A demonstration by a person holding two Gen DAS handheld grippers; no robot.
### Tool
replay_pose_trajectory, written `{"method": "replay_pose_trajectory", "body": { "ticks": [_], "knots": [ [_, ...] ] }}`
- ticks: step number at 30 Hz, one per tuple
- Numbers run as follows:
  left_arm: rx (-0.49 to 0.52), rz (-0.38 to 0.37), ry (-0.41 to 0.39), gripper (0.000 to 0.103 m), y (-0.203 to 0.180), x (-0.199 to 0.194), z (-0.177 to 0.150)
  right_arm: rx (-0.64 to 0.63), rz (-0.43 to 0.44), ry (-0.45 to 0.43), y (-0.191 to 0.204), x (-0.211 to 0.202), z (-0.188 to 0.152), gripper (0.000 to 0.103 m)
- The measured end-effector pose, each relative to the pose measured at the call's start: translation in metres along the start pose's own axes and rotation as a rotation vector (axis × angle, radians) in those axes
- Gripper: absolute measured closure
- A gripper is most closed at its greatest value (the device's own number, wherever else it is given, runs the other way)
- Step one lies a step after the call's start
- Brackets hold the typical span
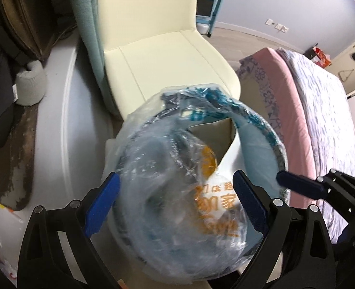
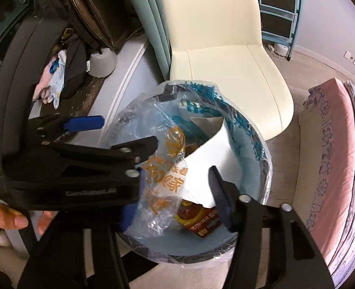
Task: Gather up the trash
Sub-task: 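Lower the clear plastic bag into the bin with the right gripper, then push the plastic bag deeper into the bin with the right gripper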
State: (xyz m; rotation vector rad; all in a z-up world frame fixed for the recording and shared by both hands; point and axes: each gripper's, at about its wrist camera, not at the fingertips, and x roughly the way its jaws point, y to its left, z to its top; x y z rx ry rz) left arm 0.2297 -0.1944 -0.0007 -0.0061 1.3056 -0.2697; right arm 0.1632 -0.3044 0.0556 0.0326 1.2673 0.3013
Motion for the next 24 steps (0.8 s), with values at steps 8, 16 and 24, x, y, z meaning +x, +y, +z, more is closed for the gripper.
{"method": "replay_pose_trajectory", "body": {
  "ticks": [8,16,24],
  "knots": [
    [0.053,-0.008,0.018,0.019,-0.021,0.007,0.001,0.065,-0.009,0.042,-0.026,0.01,-0.002,0.081],
    [0.075,-0.058,0.114,0.091,-0.033,0.033,-0.003,0.019,0.005,0.085,-0.024,0.026,-0.003,0.091],
    [0.056,-0.034,0.232,0.096,-0.026,0.072,-0.016,0.037,-0.02,0.156,-0.036,0.055,-0.002,0.091]
  ]
}}
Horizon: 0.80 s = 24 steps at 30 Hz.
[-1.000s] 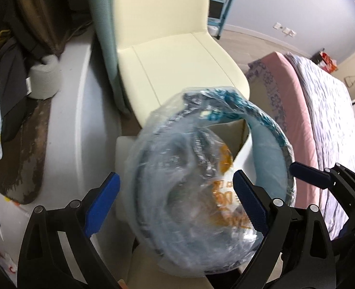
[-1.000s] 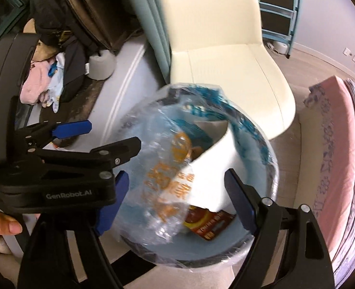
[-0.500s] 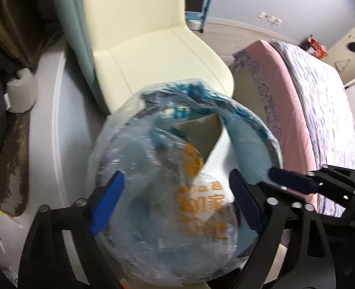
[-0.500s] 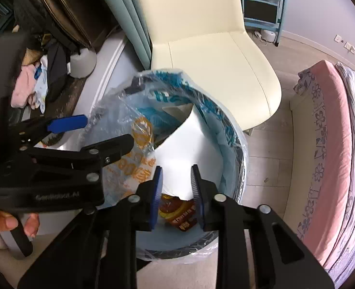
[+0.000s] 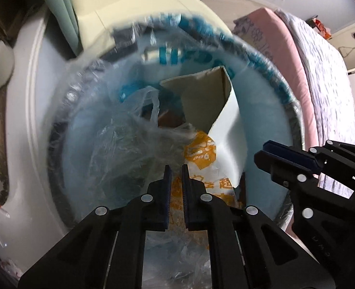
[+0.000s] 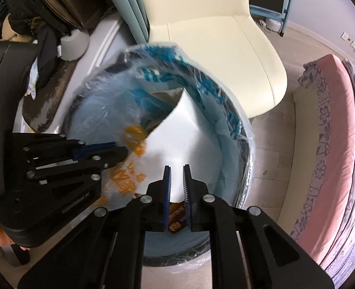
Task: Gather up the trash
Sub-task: 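Push the plastic bag deeper into the bin with the right gripper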
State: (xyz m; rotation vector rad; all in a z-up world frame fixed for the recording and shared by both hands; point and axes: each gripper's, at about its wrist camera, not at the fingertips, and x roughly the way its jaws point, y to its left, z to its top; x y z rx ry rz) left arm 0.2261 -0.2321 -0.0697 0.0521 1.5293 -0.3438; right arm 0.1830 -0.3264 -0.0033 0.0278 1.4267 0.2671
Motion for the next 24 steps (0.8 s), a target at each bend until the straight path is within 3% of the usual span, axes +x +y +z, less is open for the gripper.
{"method": "replay_pose_trajectory", "body": {
  "ticks": [9,14,24],
  "knots": [
    [-0.021,0.001,0.05,0.096,0.004,0.027,0.001,-0.016,-0.014,0.103,0.005,0.038,0.008,0.091],
    [-0.084,0.008,0.103,0.096,0.019,0.048,0.001,0.005,-0.041,0.177,0.005,0.064,0.016,0.092],
    [-0.106,-0.025,0.107,0.098,0.034,0.061,0.003,0.015,-0.017,0.188,0.001,0.076,0.026,0.097]
  ]
}}
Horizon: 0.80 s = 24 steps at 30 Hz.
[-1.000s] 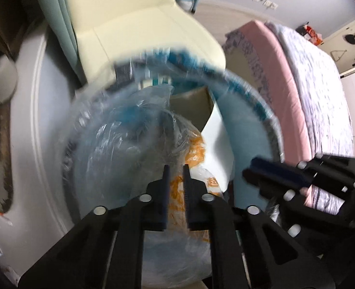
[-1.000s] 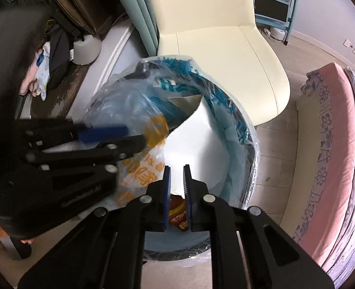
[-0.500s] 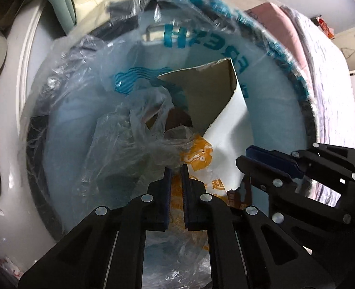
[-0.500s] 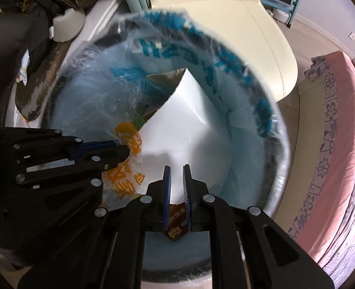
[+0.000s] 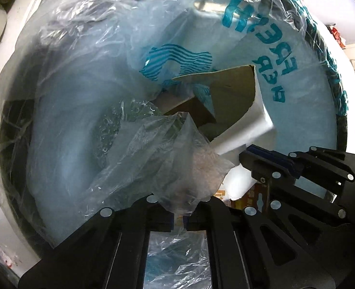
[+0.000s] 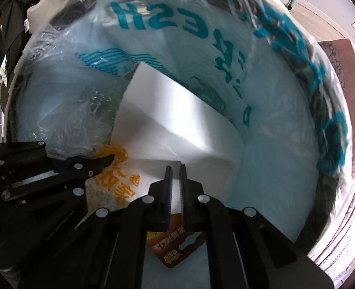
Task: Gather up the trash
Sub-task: 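Push the plastic bag deeper into the bin with the right gripper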
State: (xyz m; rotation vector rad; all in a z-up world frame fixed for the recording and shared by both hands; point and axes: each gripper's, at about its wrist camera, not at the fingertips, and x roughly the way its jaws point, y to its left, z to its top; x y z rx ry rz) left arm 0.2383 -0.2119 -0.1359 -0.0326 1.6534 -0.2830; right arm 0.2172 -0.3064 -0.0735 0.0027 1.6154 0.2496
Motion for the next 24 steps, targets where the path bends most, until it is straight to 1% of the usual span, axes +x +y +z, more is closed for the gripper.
{"method": "replay_pose_trajectory", "body": {
  "ticks": [5,7,8,12,14,17,18,19,24],
  "knots": [
    [0.049,0.007,-0.016,0.098,-0.005,-0.002,0.001,-0.031,0.01,-0.006,0.002,0.0,-0.003,0.097],
    [0.093,0.02,-0.015,0.098,-0.007,-0.003,0.0,-0.069,0.007,-0.005,0.008,0.004,-0.01,0.097],
    [0.111,0.025,-0.013,0.098,-0.015,-0.002,0.002,-0.101,0.0,-0.007,0.011,0.005,-0.011,0.097],
    [0.117,0.003,-0.002,0.098,-0.015,0.0,0.006,-0.099,0.014,-0.006,0.016,0.006,-0.014,0.097],
    [0.116,-0.015,0.033,0.098,-0.014,-0.001,0.011,-0.095,0.034,0.014,0.016,0.006,-0.018,0.097],
    [0.115,-0.035,0.082,0.098,-0.012,0.003,0.009,-0.09,0.065,0.039,0.018,0.006,-0.021,0.097],
    [0.114,-0.037,0.09,0.098,-0.012,0.003,0.009,-0.089,0.068,0.043,0.018,0.004,-0.017,0.097],
    [0.114,-0.037,0.093,0.098,-0.012,0.004,0.01,-0.089,0.07,0.046,0.016,0.003,-0.011,0.097],
    [0.108,-0.027,0.099,0.098,-0.014,0.007,0.014,-0.086,0.069,0.059,0.016,0.004,-0.008,0.097]
  ]
}}
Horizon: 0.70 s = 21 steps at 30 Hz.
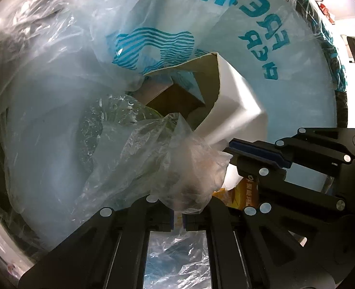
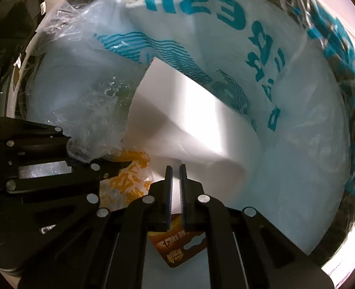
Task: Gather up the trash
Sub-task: 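Push the plastic bag deeper into the bin with the right gripper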
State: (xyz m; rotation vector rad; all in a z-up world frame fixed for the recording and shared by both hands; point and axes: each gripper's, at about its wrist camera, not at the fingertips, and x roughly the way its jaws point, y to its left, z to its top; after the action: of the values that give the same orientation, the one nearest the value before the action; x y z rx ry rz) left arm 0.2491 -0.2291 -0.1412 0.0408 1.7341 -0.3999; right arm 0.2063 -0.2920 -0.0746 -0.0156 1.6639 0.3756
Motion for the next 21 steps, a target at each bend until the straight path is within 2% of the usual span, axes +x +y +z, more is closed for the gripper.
{"method": "replay_pose_trajectory", "body": {
  "ticks": [4,9,17,21],
  "knots": [
    [-0.021,-0.04,-0.034,0.101,0.006,-0.014,-0.005,-0.004,0.009,0.006,0.0,-0.002,-0.001,0.097],
    [0.005,-0.04,-0.054,0.101,0.003,-0.023,-0.017,0.027,0.04,-0.006,0.003,-0.004,-0.008,0.097],
    [-0.021,-0.012,-0.075,0.101,0.003,-0.032,-0.029,0.029,0.019,0.045,0.015,0.01,-0.01,0.097],
    [-0.036,-0.037,-0.13,0.101,0.006,-0.047,-0.034,0.052,0.005,0.085,0.017,0.024,-0.007,0.097]
  ]
}}
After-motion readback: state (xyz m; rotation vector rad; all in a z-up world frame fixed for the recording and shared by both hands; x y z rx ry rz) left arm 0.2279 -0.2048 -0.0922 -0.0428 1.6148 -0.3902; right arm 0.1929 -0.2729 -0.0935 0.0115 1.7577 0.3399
